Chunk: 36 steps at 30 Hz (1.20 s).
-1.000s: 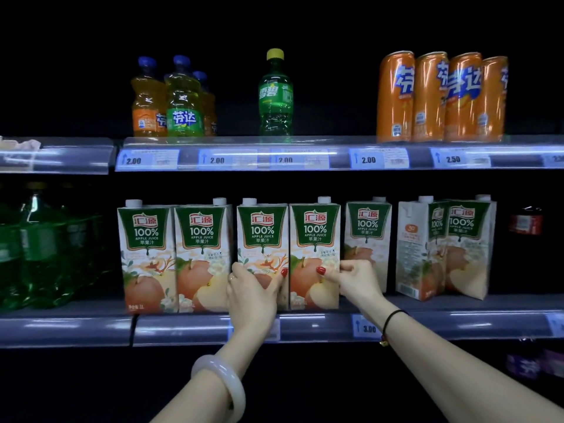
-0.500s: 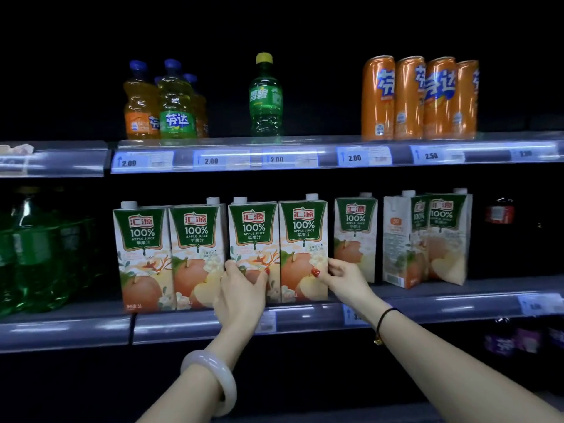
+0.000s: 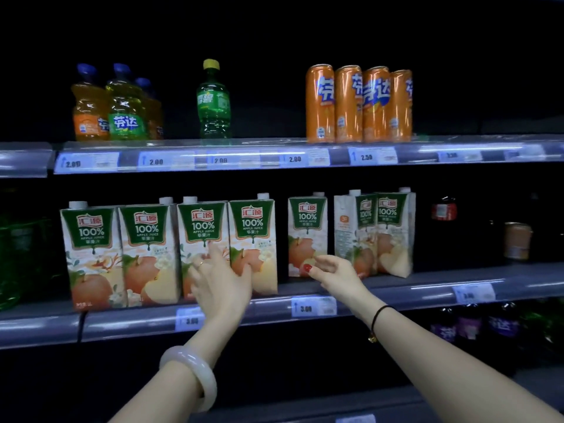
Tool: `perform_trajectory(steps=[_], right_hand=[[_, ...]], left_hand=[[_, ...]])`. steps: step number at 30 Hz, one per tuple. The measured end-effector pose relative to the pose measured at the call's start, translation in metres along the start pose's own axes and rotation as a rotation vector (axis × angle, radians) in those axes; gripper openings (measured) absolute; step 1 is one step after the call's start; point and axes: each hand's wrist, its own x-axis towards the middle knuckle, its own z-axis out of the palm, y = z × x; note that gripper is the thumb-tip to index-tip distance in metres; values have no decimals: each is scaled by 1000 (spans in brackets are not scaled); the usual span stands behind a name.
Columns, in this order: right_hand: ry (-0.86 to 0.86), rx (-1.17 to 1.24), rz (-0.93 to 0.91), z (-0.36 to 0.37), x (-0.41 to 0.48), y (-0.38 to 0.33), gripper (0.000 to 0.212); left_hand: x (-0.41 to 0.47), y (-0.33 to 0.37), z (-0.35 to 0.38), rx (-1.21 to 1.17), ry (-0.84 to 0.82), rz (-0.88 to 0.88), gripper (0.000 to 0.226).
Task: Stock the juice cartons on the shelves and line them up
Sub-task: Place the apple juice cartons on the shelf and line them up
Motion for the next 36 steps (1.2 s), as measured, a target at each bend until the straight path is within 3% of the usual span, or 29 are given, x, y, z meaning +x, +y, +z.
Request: perform_trajectory(steps=[6, 9, 18, 24, 29, 36], right_hand=[[-52, -70, -3, -52, -4, 14, 56], [-47, -170, -14, -79, -8, 23, 56], [42, -138, -24, -125, 12, 40, 58], [88, -101, -2, -124, 49, 43, 72], [197, -326, 13, -117, 70, 56, 71], [351, -605, 9, -112, 78, 59, 80]], left_hand=[[-53, 59, 36, -240, -309, 110, 61], [-73, 75, 50, -303, -413, 116, 64], [-63, 108, 79, -325, -377, 86, 76], [-29, 111, 106, -429, -335, 42, 66], [-3, 105, 131, -508, -290, -56, 90], [11, 104, 161, -561, -273, -116, 104]])
